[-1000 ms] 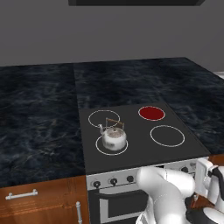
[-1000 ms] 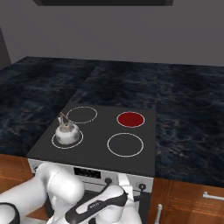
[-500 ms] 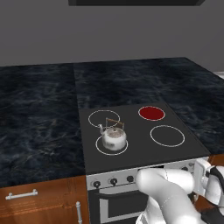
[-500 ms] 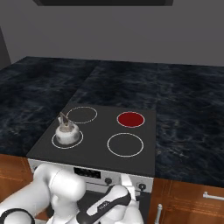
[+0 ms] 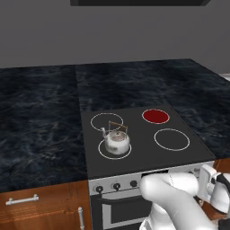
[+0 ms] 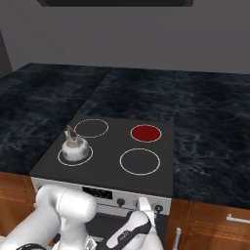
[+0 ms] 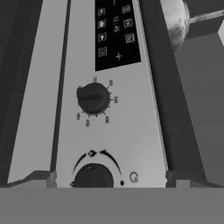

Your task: Turn off the rear right burner of the stove.

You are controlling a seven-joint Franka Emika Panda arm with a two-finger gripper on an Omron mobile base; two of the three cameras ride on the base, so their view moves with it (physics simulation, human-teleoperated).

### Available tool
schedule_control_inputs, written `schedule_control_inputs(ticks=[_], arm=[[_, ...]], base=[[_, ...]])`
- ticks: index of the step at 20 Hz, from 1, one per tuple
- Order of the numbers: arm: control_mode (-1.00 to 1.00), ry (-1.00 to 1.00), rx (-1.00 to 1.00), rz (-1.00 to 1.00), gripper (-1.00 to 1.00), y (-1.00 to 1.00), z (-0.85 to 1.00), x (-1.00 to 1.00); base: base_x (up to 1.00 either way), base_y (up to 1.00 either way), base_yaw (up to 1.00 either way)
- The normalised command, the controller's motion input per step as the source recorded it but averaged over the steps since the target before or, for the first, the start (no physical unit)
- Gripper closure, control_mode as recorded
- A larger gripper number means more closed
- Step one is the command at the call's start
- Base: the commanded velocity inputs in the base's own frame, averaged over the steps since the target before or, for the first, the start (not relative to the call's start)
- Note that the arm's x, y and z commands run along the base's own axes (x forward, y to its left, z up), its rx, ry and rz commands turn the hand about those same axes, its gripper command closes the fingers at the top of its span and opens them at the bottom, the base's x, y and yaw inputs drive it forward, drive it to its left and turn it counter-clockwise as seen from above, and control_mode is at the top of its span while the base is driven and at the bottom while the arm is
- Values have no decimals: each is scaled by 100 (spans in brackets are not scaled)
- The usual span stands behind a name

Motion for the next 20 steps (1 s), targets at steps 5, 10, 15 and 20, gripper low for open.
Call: schedule_control_inputs(ticks=[5,10,15,20], arm=[[-100,-5,3,0,-100,0,-15,17],[-100,-4,1,0,-100,0,-19,22],[-100,-3,0,0,-100,0,-22,17],[-100,-2,0,0,-100,-12,-16,16]], base=[[0,0,0],[0,0,0],[0,0,0],[0,0,0]])
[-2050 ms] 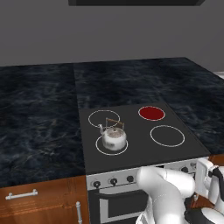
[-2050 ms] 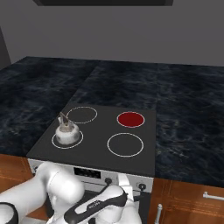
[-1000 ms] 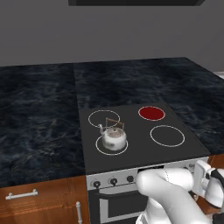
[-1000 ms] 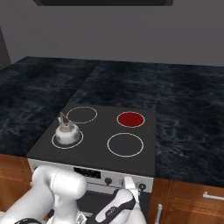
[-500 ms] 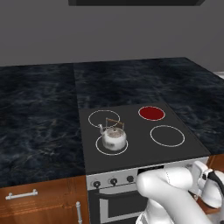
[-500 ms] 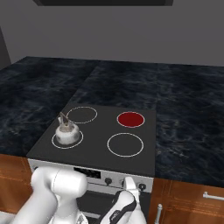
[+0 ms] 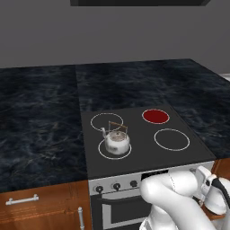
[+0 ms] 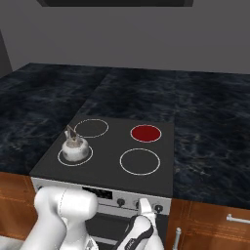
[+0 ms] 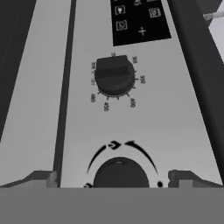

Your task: Turn off the rear right burner of the stove.

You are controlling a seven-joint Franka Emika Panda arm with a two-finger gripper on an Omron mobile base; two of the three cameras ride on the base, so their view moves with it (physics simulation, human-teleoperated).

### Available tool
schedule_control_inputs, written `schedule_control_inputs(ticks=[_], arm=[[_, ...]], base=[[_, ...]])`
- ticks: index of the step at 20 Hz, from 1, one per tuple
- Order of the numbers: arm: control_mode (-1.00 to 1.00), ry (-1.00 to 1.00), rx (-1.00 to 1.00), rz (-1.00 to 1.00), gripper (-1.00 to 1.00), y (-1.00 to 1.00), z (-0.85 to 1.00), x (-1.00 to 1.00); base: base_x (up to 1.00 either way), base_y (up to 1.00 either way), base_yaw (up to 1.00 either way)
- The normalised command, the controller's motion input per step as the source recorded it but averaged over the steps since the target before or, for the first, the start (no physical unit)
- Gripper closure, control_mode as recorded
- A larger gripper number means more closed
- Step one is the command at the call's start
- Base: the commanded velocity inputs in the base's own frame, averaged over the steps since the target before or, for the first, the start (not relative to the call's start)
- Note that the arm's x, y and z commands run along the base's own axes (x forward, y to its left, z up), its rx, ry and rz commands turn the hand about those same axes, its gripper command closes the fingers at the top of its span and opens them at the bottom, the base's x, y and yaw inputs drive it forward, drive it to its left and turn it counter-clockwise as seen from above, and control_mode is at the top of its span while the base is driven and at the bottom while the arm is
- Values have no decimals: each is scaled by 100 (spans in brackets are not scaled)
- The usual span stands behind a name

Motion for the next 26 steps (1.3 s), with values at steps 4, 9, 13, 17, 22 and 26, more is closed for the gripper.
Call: schedule_control_inputs(ticks=[4,9,13,17,22,26], arm=[[-100,-3,0,0,-100,-11,-12,8],[-100,-6,0,0,-100,-2,-1,2],[-100,-4,0,0,-100,0,0,0],[-100,-1,0,0,-100,0,0,0],[-100,0,0,0,-100,0,0,0],[-100,0,0,0,-100,0,0,0]], base=[[0,0,0],[0,0,0],[0,0,0],[0,0,0],[0,0,0],[0,0,0]])
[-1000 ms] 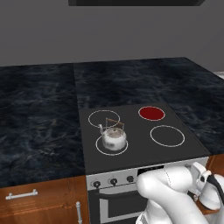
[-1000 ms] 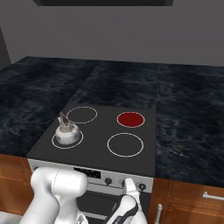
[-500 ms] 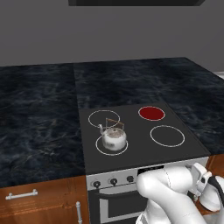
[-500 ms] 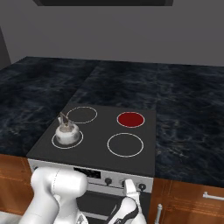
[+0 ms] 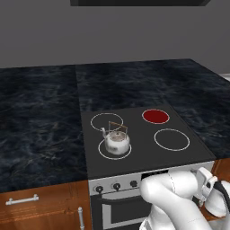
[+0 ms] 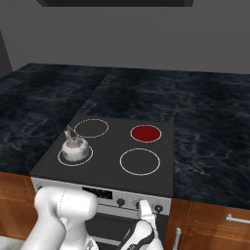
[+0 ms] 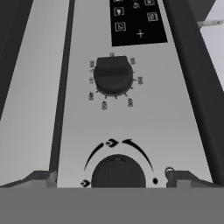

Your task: Turn off the rear right burner of the stove.

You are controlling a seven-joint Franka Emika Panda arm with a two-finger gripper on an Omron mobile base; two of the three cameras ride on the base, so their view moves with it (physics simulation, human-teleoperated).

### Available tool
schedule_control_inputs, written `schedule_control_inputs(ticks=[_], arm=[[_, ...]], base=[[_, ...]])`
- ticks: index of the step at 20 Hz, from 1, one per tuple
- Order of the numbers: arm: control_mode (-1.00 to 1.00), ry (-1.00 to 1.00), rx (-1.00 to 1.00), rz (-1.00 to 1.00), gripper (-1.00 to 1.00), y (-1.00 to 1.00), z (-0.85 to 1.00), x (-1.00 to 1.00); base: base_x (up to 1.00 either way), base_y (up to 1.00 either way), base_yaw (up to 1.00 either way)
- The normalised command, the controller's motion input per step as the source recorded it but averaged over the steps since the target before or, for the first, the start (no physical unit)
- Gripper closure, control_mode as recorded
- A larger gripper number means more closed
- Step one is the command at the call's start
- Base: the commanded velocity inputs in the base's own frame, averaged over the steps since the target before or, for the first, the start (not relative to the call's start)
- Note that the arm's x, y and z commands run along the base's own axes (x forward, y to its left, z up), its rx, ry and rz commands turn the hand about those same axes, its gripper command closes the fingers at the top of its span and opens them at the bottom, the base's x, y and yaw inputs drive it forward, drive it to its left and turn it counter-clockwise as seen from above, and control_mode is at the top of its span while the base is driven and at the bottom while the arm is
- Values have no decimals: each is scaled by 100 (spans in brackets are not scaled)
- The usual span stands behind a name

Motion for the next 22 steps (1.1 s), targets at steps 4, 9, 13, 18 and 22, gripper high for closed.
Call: schedule_control_inputs(ticks=[4,9,13,18,22], arm=[[-100,0,0,0,-100,0,0,0],[-100,-2,0,0,-100,0,0,5],[-100,-4,0,0,-100,0,0,10],[-100,-6,0,0,100,0,0,13],[-100,-5,0,0,100,0,0,15]], base=[[0,0,0],[0,0,0],[0,0,0],[0,0,0],[0,0,0]])
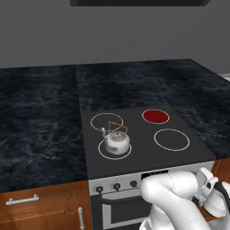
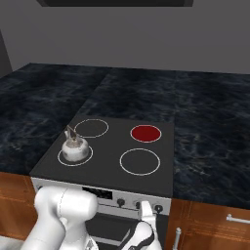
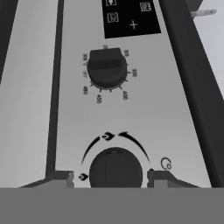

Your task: Turn off the rear right burner of the stove.

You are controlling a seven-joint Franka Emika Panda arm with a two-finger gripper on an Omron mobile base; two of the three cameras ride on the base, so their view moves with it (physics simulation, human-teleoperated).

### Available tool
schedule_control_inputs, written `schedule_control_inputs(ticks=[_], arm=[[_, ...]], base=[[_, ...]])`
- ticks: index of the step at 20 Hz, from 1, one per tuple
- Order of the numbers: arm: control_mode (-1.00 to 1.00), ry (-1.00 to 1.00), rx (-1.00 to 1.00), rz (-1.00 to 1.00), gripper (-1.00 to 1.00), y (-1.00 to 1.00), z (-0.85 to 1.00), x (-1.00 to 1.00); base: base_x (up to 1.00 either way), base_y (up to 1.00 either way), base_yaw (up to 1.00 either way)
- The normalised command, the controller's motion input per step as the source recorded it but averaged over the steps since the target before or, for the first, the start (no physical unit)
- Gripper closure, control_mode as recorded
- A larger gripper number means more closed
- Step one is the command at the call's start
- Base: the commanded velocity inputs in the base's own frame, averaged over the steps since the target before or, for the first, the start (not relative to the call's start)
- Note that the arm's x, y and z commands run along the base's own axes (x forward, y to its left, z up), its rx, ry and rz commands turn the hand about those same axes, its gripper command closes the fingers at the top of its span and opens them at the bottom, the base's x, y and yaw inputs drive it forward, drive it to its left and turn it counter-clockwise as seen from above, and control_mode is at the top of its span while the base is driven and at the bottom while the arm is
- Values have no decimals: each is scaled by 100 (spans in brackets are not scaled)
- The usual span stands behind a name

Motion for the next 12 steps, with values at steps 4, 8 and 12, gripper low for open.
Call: schedule_control_inputs(ticks=[4,8,12], arm=[[-100,-5,0,0,100,0,1,30],[-100,-4,0,0,100,7,6,30],[-100,-4,0,0,100,20,9,31]], base=[[0,0,0],[0,0,0],[0,0,0]])
